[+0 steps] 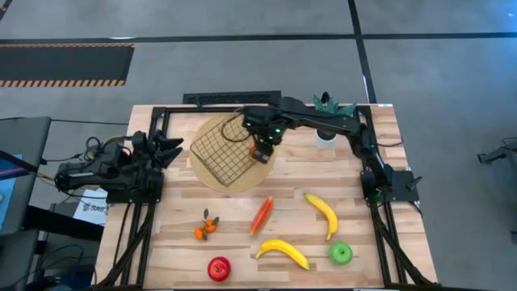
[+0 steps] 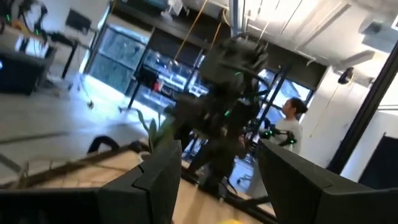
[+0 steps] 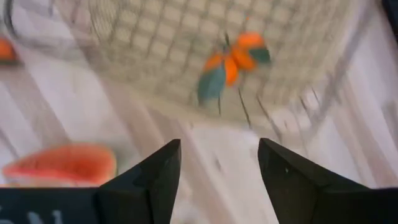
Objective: Build produce basket
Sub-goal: Put the yellow tangerine into the wire basket
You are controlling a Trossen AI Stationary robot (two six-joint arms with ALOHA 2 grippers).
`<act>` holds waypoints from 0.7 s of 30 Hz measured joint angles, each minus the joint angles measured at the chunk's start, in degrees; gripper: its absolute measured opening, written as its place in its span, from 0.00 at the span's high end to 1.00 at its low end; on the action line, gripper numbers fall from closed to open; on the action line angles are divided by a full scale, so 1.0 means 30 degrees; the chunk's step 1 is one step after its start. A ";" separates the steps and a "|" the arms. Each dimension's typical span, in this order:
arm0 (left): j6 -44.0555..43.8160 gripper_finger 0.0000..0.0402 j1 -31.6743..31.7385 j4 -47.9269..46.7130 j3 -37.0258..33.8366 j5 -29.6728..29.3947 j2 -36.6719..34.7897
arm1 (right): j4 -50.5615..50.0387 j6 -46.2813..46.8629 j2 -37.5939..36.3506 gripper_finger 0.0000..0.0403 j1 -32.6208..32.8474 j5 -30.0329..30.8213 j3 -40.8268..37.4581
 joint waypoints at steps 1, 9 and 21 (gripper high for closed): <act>-0.0362 0.51 0.0000 -0.0138 0.0030 0.0141 0.0069 | -0.0510 0.0317 -0.0381 0.43 0.0226 -0.0006 -0.0021; -0.1425 0.67 -0.0172 -0.2255 0.3684 0.5346 0.5567 | -0.0686 0.3171 -0.3322 0.45 0.2516 0.0768 -0.0006; -0.2358 0.82 -0.2025 -1.7200 1.1759 0.5341 1.7248 | -0.0687 0.5728 -0.6648 0.45 0.5621 0.1559 -0.0013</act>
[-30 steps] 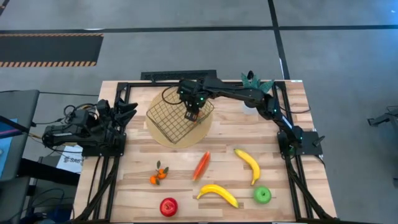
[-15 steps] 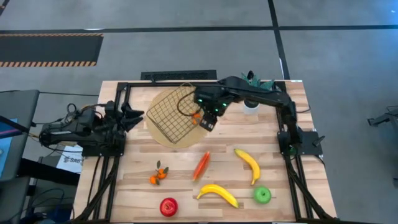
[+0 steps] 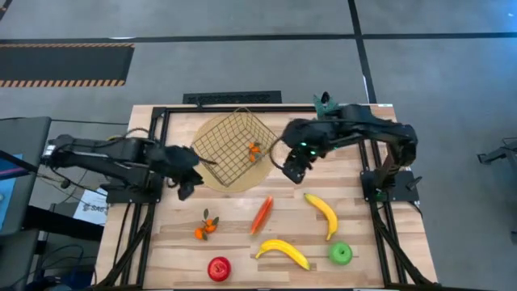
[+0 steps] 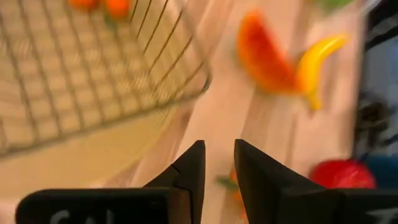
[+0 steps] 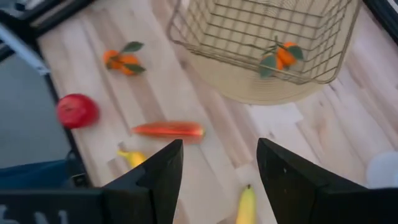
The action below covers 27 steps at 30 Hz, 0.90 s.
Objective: Build produce basket
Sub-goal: Put the yellow tangerine into the wire basket
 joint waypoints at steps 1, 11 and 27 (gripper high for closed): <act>-0.0284 0.82 -0.0285 -0.0491 0.0201 -0.0077 0.0629 | 0.0005 0.0151 -0.0200 0.45 0.0274 0.0000 0.0000; -0.5900 0.82 -0.5510 0.1307 0.0501 -0.0246 0.3536 | -0.0002 0.0477 -0.1455 0.45 0.2889 0.0199 0.0000; -1.7003 0.82 -1.1011 0.2623 0.0487 -0.3267 0.8412 | -0.0003 -0.0302 -0.1508 0.45 0.3980 0.0495 0.0000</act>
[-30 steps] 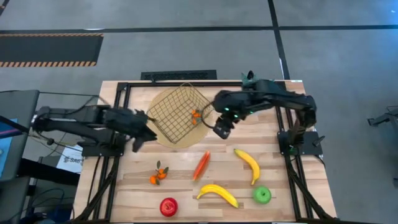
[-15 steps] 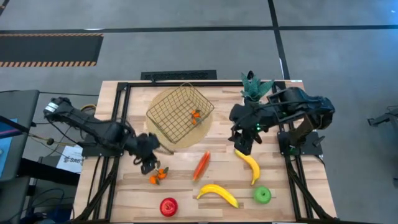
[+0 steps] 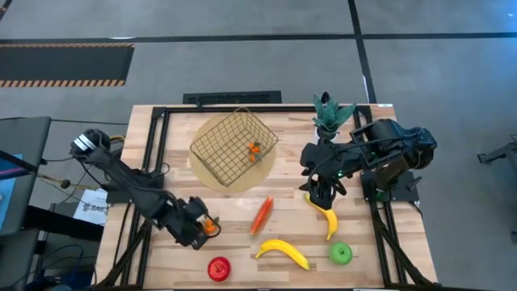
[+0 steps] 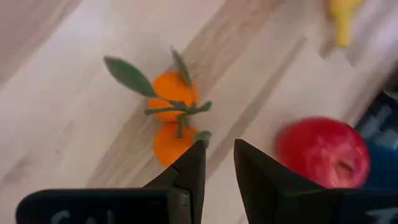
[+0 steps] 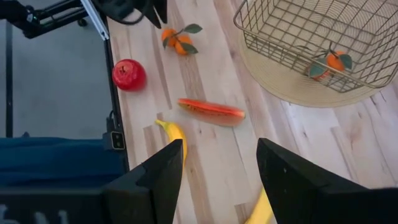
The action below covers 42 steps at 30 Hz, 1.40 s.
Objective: Build produce basket
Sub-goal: Put the yellow tangerine into the wire basket
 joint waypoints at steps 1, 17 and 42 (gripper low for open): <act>-0.0393 0.82 -0.0034 -0.0026 -0.0001 -0.0034 0.0273 | 0.0001 -0.0076 0.0000 0.45 0.0000 0.0000 -0.0007; 0.1796 0.82 -0.0027 -0.1862 0.2811 -0.2039 0.4604 | 0.0001 -0.0884 0.0000 0.45 -0.0007 -0.0007 0.0000; 0.1855 0.54 0.2396 -0.2400 0.2739 -0.1984 0.4487 | 0.0004 -0.1646 0.0007 0.45 0.1129 -0.0087 -0.0004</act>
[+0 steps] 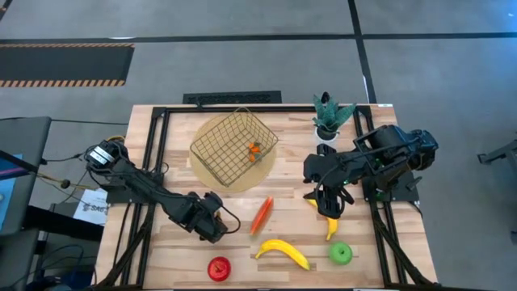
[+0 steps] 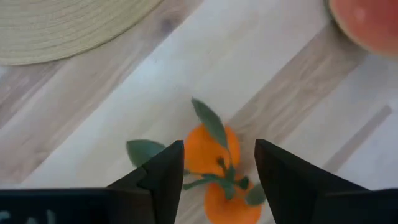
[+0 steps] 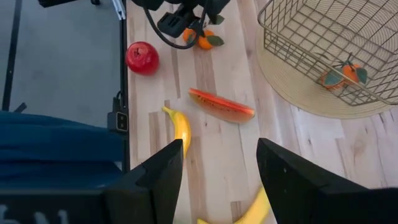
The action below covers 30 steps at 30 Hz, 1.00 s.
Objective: Build produce basket
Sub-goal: Put the yellow tangerine into the wire basket
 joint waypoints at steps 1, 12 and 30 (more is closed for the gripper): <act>0.0000 0.54 -0.0007 -0.0132 0.0000 0.0051 0.0000 | -0.0003 0.0000 0.0000 0.45 -0.0006 0.0005 -0.0003; 0.0183 0.54 -0.0069 -0.0014 -0.0007 0.0958 0.0053 | -0.0003 -0.0080 0.0000 0.45 -0.0022 0.0029 0.0000; 0.0779 0.61 0.0150 0.1513 -0.1071 0.0368 0.0124 | -0.0003 0.0380 0.0007 0.45 -0.0184 0.0080 0.0004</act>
